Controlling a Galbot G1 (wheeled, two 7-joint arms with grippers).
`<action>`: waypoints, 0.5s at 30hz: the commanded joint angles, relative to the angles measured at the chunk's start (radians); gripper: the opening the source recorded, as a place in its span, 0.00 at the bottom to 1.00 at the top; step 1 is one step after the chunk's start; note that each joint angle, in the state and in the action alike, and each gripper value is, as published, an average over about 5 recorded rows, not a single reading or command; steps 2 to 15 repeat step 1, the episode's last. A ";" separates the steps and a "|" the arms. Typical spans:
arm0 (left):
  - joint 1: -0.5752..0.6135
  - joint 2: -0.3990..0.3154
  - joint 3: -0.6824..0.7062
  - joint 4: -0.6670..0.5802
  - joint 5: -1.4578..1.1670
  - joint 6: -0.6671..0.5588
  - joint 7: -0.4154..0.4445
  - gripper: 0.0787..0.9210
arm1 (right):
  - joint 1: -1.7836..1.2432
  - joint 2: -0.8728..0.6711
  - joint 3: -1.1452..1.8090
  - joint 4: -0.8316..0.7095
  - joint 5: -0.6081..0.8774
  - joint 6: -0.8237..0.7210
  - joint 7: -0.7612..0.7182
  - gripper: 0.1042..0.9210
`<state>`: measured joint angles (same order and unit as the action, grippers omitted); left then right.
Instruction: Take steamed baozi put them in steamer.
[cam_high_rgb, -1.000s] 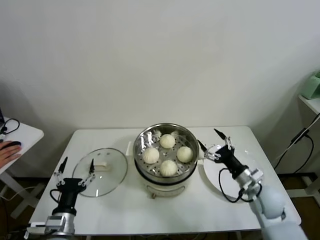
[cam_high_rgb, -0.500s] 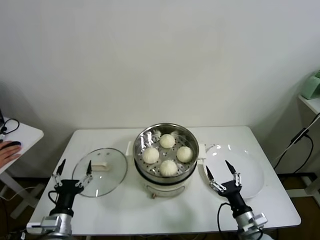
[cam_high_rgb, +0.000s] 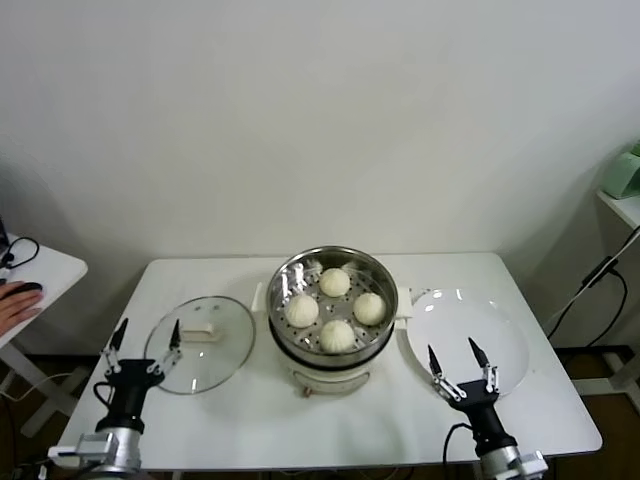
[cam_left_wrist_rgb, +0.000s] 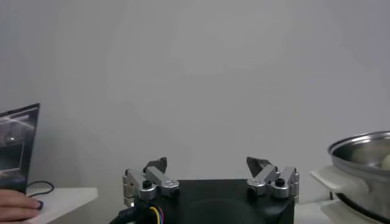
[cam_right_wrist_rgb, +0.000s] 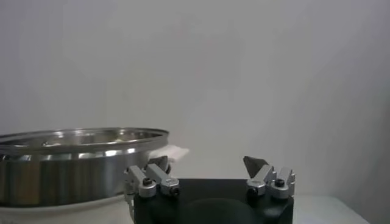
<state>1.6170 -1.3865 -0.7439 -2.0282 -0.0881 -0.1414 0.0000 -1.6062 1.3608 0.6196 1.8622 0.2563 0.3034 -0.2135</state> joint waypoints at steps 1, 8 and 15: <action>-0.001 0.000 -0.004 0.000 -0.013 -0.005 0.005 0.88 | -0.032 0.011 0.005 0.004 -0.003 0.014 0.020 0.88; -0.001 0.000 -0.004 0.000 -0.013 -0.005 0.005 0.88 | -0.032 0.011 0.005 0.004 -0.003 0.014 0.020 0.88; -0.001 0.000 -0.004 0.000 -0.013 -0.005 0.005 0.88 | -0.032 0.011 0.005 0.004 -0.003 0.014 0.020 0.88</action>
